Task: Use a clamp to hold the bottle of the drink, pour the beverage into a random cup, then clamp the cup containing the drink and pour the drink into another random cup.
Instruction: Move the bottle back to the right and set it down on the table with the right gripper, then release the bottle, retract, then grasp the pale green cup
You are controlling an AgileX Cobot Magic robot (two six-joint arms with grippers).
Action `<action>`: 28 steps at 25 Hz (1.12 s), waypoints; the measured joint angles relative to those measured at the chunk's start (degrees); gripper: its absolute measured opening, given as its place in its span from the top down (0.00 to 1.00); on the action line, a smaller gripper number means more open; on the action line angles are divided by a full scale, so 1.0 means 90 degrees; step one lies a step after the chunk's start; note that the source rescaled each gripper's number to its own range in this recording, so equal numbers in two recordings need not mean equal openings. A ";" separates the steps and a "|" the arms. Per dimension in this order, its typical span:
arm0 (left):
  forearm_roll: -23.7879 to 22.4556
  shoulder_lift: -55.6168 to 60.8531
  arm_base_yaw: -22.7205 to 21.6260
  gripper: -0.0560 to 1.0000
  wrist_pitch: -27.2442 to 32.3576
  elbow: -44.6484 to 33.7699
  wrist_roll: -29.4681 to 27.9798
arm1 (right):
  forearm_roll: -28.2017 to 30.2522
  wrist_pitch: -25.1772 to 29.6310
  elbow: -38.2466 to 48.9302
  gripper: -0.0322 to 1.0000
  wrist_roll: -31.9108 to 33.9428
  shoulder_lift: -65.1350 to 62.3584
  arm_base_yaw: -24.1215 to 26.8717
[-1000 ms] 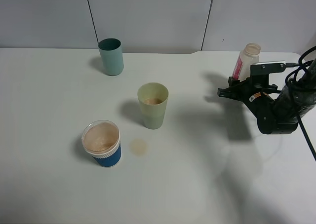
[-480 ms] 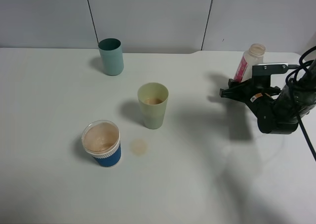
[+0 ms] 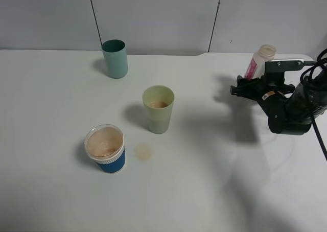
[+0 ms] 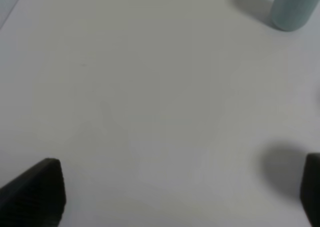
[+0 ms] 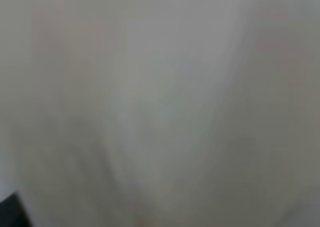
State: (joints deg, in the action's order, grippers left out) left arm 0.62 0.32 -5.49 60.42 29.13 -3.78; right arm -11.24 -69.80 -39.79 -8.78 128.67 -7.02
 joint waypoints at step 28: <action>0.0000 0.0000 0.0000 0.04 0.0000 0.0000 0.0000 | -0.0415 0.0971 0.0021 0.36 -0.1137 -0.2040 0.0000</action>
State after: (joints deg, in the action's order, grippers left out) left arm 0.62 0.32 -5.49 60.42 29.13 -3.78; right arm -14.98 -61.06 -39.60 -19.01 110.31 -7.02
